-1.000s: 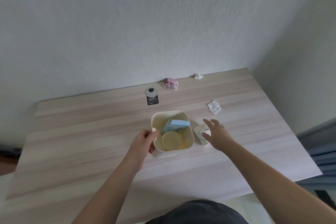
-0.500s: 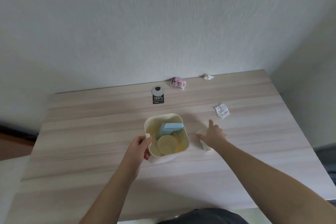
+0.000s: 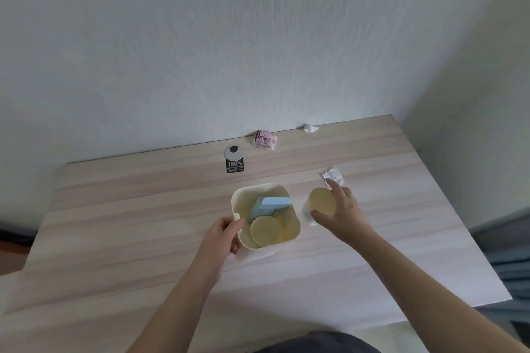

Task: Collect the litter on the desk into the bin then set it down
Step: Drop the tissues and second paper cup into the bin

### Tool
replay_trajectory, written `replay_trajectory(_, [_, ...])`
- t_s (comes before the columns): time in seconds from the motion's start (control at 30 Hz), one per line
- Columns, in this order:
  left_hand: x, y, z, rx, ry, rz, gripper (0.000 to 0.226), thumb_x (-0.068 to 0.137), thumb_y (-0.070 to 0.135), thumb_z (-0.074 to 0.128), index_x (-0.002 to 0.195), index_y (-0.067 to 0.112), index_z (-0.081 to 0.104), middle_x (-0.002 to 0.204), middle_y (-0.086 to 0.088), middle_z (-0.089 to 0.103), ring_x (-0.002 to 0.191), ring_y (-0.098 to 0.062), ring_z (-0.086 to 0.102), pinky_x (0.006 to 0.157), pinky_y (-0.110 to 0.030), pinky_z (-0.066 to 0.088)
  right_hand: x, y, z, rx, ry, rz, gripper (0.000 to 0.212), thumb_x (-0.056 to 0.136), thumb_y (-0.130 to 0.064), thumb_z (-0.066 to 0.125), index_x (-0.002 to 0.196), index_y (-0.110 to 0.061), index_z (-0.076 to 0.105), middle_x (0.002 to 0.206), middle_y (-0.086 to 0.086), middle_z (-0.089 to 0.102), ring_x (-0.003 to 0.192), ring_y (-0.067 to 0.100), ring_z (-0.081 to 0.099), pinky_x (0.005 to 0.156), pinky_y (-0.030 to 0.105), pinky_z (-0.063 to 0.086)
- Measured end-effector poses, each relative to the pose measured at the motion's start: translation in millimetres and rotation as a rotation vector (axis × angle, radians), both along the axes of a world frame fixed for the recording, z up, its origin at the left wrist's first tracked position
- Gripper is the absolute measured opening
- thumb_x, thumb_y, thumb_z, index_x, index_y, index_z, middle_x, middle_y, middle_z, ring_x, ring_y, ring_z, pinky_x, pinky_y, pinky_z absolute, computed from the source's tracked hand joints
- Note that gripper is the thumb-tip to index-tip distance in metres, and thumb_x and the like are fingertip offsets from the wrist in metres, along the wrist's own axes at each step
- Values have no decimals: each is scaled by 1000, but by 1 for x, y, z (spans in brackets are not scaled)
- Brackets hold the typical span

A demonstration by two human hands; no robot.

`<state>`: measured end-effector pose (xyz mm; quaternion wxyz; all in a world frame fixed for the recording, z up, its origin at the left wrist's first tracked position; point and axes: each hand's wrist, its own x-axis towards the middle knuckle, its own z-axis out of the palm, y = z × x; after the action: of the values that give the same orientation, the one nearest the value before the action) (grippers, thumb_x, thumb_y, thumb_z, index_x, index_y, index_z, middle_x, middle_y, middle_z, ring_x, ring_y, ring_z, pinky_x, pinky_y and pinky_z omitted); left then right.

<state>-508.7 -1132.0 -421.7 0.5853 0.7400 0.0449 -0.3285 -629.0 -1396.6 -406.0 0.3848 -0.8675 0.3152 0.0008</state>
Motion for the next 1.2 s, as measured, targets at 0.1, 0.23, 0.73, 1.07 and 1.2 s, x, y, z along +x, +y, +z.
replay_trajectory(0.1, [0, -10, 2, -8, 8, -17, 36, 76, 39, 63, 96, 8, 63, 47, 5, 50, 46, -13, 45, 62, -37, 39, -14, 3, 29, -78, -161, 24, 82, 74, -37, 78, 144, -26, 35, 131, 3, 43, 120, 23, 45, 93, 35, 45])
replay_trajectory(0.23, [-2, -22, 4, -3, -13, -47, 19, 90, 25, 62, 97, 7, 63, 46, 8, 51, 44, -11, 46, 61, -34, 40, -27, 10, 69, -134, -309, 100, 72, 72, -37, 79, 135, -27, 46, 127, -2, 46, 116, 17, 48, 92, 27, 44])
replay_trajectory(0.73, [-23, -29, 15, -53, 31, -135, 24, 87, 28, 66, 94, 5, 64, 47, 4, 54, 43, -14, 47, 60, -35, 42, -22, 67, 75, -244, -146, 342, 69, 75, -42, 75, 136, -28, 45, 129, -6, 46, 115, 18, 44, 96, 24, 38])
replay_trajectory(1.07, [-26, -21, 29, -57, -8, -178, 31, 88, 30, 65, 99, 1, 63, 55, -1, 56, 48, -15, 48, 69, -36, 45, -10, 79, 70, -261, 42, 377, 82, 75, -36, 77, 144, -27, 34, 141, -2, 40, 123, 23, 45, 98, 34, 43])
replay_trajectory(1.2, [-25, -18, 30, -44, -18, -176, 29, 89, 30, 64, 99, 3, 63, 54, 0, 57, 49, -15, 49, 64, -33, 44, -9, 82, 68, -252, 57, 385, 83, 75, -39, 77, 144, -27, 33, 141, -3, 41, 125, 22, 45, 101, 34, 41])
